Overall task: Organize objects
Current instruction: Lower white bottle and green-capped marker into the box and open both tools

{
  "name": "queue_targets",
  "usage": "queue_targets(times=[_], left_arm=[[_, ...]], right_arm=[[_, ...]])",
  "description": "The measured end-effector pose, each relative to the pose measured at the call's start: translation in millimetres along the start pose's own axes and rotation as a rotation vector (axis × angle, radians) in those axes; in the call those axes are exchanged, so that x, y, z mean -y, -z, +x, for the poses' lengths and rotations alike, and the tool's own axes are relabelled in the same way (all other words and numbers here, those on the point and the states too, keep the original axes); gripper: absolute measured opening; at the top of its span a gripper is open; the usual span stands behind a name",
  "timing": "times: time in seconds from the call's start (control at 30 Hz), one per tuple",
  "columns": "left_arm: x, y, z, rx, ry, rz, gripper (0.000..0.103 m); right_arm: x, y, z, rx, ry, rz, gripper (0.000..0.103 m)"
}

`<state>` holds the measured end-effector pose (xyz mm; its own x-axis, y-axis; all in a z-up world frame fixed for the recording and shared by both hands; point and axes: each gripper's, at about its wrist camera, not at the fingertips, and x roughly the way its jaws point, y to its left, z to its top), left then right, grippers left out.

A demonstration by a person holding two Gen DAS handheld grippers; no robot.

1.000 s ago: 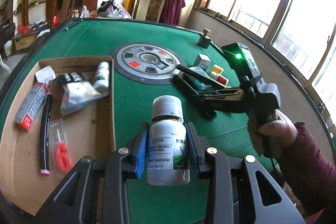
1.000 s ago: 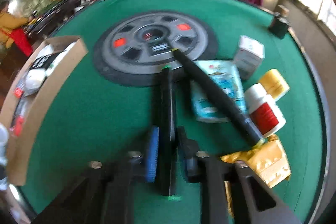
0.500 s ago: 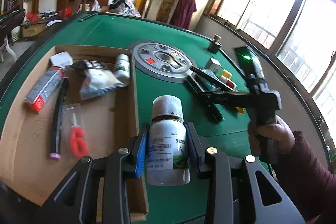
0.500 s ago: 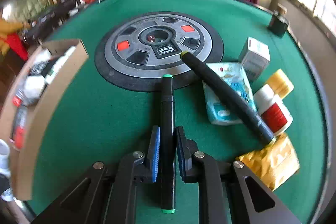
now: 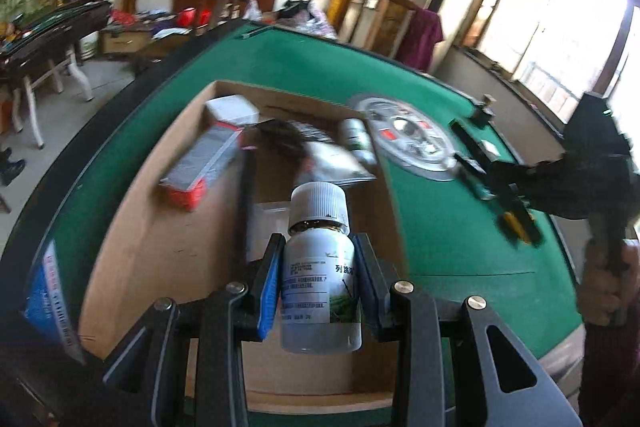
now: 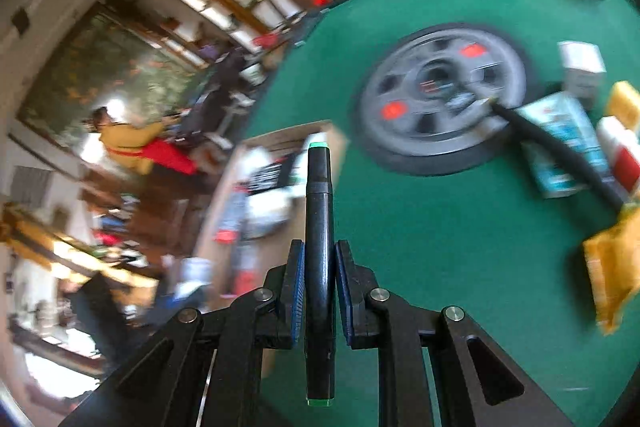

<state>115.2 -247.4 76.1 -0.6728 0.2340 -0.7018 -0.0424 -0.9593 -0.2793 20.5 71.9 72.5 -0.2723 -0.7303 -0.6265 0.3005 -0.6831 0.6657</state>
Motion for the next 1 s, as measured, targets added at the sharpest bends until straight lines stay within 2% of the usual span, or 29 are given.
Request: queue_targets(times=[0.17,0.33,0.57,0.8,0.9,1.0], left_arm=[[-22.1,4.6,9.2,-0.041,-0.044,-0.037,0.033],[-38.5,-2.8,21.0,-0.07,-0.093,-0.042,0.033],[-57.5,-15.2,37.9,-0.113,-0.167,-0.04,0.033],[-63.5,-15.3,44.8,-0.102,-0.16,-0.054,0.035],[-62.0,-15.6,44.4,-0.094,-0.131,-0.062,0.044],[-56.4,-15.8,38.5,-0.075,-0.129,-0.054,0.062]], right_arm=[[-38.3,2.5,40.1,-0.107,-0.11,0.011,0.017],[-71.8,15.5,90.2,-0.195,-0.104,-0.025,0.017],[-94.3,30.2,150.4,-0.261,0.032,-0.076,0.017],[-106.4,31.7,171.8,-0.233,0.17,-0.141,0.018],[-112.0,31.1,177.9,-0.219,0.231,-0.176,0.02],[-110.2,31.1,173.5,-0.208,0.256,-0.201,0.021]])
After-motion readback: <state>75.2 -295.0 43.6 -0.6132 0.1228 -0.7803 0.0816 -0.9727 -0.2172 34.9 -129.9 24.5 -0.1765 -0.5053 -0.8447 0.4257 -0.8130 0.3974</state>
